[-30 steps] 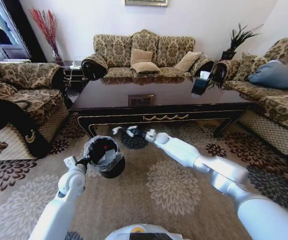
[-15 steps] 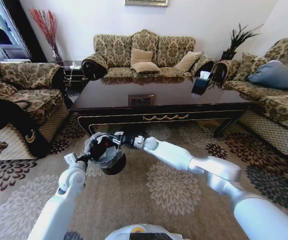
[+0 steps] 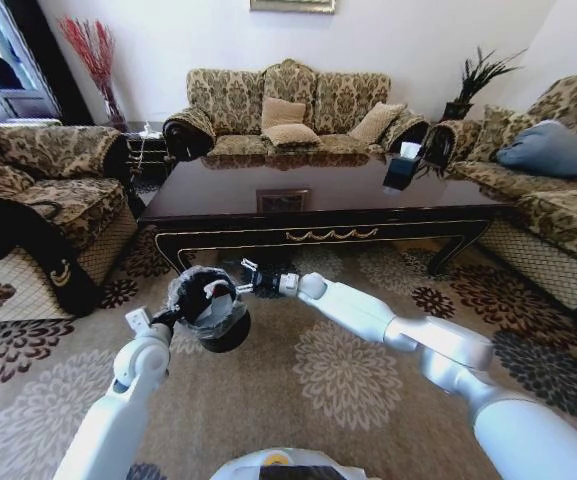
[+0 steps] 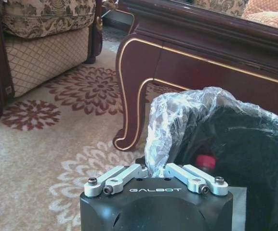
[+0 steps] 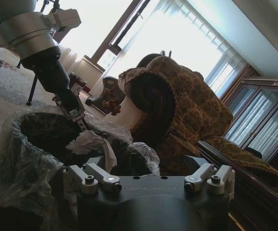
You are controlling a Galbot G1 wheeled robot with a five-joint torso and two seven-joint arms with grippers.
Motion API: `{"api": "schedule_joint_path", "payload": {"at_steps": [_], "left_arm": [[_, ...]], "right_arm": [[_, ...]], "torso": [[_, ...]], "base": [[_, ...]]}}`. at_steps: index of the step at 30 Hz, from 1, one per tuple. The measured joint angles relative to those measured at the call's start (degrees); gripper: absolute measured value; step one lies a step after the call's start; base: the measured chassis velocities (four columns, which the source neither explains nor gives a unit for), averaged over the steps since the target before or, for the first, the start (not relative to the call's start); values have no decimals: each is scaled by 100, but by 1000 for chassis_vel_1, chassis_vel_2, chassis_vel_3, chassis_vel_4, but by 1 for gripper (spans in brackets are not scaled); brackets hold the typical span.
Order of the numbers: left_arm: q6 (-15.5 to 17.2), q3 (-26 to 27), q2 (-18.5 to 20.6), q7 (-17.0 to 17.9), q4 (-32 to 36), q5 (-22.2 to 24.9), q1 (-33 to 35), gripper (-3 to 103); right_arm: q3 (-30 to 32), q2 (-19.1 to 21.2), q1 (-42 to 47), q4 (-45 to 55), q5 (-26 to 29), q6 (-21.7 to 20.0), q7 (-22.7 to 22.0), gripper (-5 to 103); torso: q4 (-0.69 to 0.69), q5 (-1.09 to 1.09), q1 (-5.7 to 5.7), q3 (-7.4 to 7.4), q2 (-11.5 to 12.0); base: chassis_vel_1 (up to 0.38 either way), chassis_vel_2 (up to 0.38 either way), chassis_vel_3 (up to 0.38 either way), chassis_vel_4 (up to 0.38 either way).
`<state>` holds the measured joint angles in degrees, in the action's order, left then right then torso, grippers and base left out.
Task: Move to the front of the table and pick up the trash from the floor, then place it into the trash bin.
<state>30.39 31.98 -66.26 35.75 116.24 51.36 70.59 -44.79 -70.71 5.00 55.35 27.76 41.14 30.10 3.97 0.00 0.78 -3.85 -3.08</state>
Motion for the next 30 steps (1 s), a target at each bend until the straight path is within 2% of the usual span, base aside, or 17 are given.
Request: {"api": "schedule_joint_path", "payload": {"at_steps": [3, 13, 16, 22, 30], "left_arm": [[0, 39, 11, 6, 14, -1, 48, 3], [0, 40, 3, 5, 15, -15, 65, 3], [-10, 51, 6, 3, -5, -30, 89, 3], [-57, 52, -18, -21, -104, -88, 90, 3], [-69, -19, -82, -49, -185, -127, 20, 3]], "right_arm": [[-24, 82, -23, 20, 2, 40, 37, 99], [-111, 109, -266, -31, -8, 156, 311, 100], [-111, 197, -350, -61, -9, 228, 558, 100], [-145, 367, -537, -115, 54, 322, 781, 100], [-192, 342, -557, -114, 140, 343, 818, 100]], "torso": [[4, 1, 0, 0, 0], [1, 0, 0, 0, 0], [3, 0, 0, 0, 0], [3, 0, 0, 0, 0], [3, 0, 0, 0, 0]], "base": [[0, 0, 0, 0], [0, 0, 0, 0], [0, 0, 0, 0], [0, 0, 0, 0], [0, 0, 0, 0]]}}
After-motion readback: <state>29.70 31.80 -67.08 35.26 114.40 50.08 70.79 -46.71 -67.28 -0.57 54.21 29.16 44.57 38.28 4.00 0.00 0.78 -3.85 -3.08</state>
